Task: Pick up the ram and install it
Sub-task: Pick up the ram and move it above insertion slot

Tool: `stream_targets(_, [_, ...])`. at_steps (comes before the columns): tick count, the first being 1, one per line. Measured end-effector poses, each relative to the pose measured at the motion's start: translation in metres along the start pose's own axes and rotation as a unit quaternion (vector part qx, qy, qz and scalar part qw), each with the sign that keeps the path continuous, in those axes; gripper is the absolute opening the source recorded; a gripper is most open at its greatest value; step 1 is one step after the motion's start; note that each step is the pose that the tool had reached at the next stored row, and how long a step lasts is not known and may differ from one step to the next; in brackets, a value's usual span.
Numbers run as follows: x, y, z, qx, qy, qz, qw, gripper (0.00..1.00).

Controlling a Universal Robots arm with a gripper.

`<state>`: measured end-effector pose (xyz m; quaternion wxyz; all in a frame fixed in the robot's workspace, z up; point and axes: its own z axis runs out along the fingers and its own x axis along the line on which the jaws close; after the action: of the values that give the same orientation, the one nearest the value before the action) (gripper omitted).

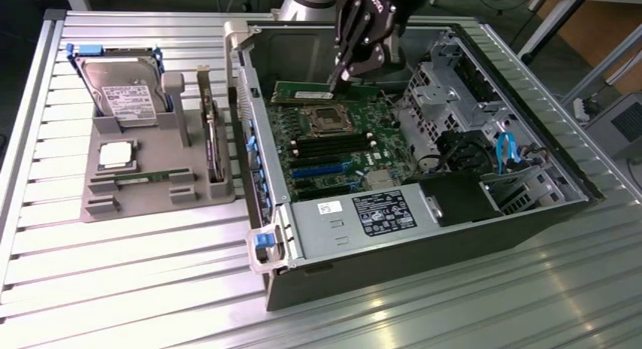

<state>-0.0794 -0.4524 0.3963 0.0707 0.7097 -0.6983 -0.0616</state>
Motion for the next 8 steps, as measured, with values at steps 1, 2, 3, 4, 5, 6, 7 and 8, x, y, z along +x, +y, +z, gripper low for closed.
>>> stream_targets(1, [0.0, -0.0044, 0.001, -0.0007, -0.0001, 0.0, 1.0, 0.12])
stream_targets(2, [0.0, -0.0065, 0.0016, -0.0011, -0.0001, 0.0, 1.0, 0.12])
stream_targets(3, [0.0, -0.0104, 0.0022, -0.0019, 0.0, 0.0, 1.0, 0.12])
stream_targets(4, [0.0, -0.016, 0.0021, -0.0029, 0.0, 0.0, 1.0, 0.12])
stream_targets(5, [0.0, -0.0231, 0.001, -0.0038, 0.0, 0.0, 1.0, 0.12])
stream_targets(6, [0.0, -0.0278, 0.0002, -0.0046, 0.0, 0.0, 1.0, 0.12])
stream_targets(7, [0.0, -0.0332, -0.0007, -0.0056, -0.0001, 0.0, 1.0, 0.12])
stream_targets(8, [0.001, -0.0419, -0.002, -0.0078, -0.0001, 0.0, 1.0, 0.12])
